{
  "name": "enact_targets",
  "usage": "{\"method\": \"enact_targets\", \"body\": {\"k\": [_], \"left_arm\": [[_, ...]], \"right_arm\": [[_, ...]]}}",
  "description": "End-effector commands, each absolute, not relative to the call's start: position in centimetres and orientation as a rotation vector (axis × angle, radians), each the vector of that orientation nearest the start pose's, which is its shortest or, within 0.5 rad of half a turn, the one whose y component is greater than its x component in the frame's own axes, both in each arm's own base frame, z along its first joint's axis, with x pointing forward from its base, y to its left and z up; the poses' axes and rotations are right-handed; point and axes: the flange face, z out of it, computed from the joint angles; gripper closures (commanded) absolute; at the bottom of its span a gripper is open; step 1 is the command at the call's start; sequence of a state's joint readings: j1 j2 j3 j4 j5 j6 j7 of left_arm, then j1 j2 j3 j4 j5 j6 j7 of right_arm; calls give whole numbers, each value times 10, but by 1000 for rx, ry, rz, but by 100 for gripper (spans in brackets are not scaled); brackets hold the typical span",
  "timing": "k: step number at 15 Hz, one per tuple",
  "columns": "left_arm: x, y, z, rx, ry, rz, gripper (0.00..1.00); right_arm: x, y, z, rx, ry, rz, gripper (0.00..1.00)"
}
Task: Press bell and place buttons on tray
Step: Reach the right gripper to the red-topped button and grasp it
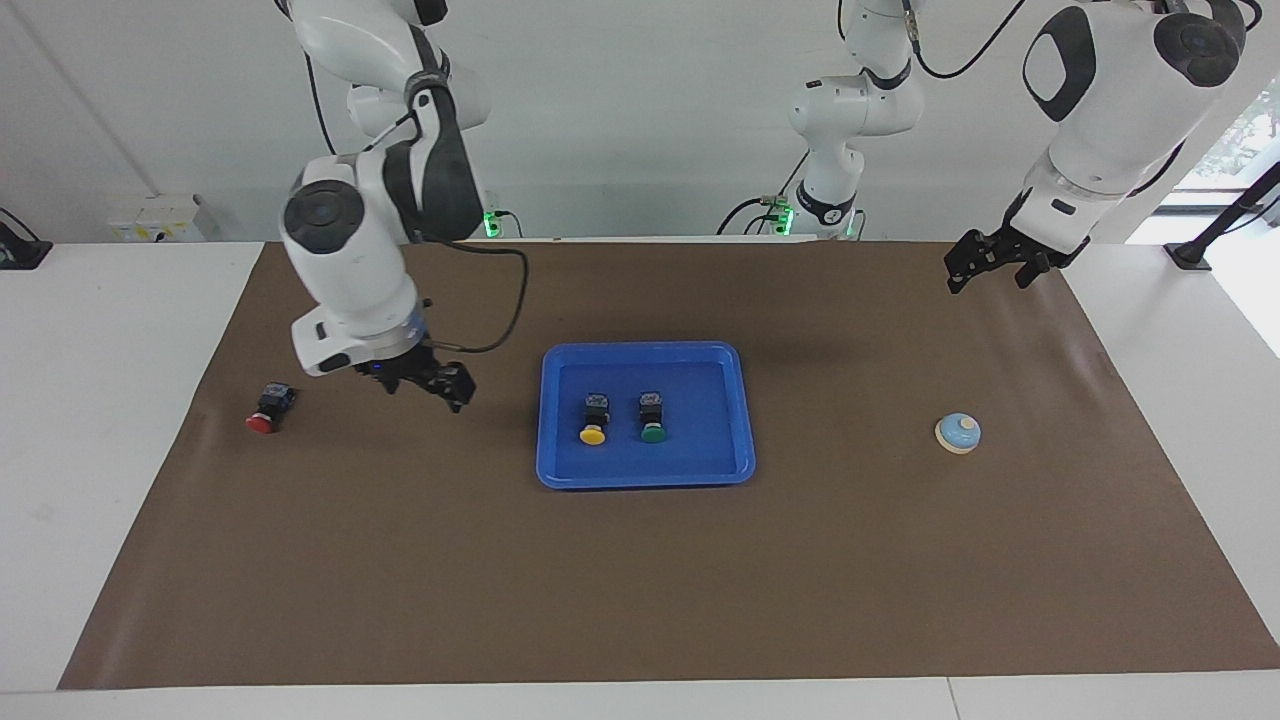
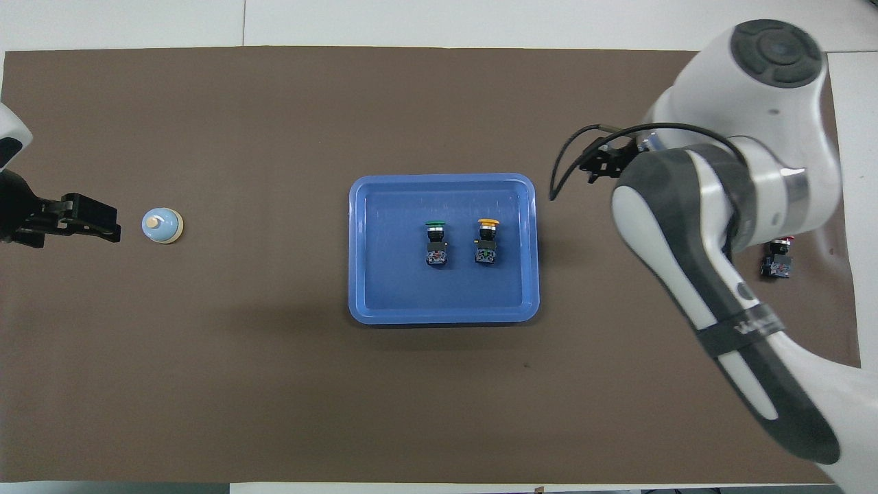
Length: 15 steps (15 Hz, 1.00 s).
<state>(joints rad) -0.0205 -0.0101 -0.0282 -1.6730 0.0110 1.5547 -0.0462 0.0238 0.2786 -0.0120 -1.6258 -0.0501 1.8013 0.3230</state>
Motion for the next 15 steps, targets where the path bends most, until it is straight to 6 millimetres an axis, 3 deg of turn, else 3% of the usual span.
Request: {"method": "enact_targets", "body": {"k": [1, 4, 6, 11, 15], "left_arm": [[541, -24, 586, -3125, -9, 170, 0], [541, -24, 587, -3125, -9, 167, 0], [541, -25, 587, -3127, -9, 167, 0], [541, -24, 586, -3125, -9, 170, 0], [541, -24, 587, -3125, -9, 167, 0]], "right_arm": [[611, -70, 428, -3179, 422, 193, 0], [568, -140, 384, -3174, 383, 71, 0], [542, -174, 356, -3180, 364, -45, 0], [523, -190, 323, -3171, 412, -87, 0], [510, -187, 299, -3170, 396, -142, 0]]}}
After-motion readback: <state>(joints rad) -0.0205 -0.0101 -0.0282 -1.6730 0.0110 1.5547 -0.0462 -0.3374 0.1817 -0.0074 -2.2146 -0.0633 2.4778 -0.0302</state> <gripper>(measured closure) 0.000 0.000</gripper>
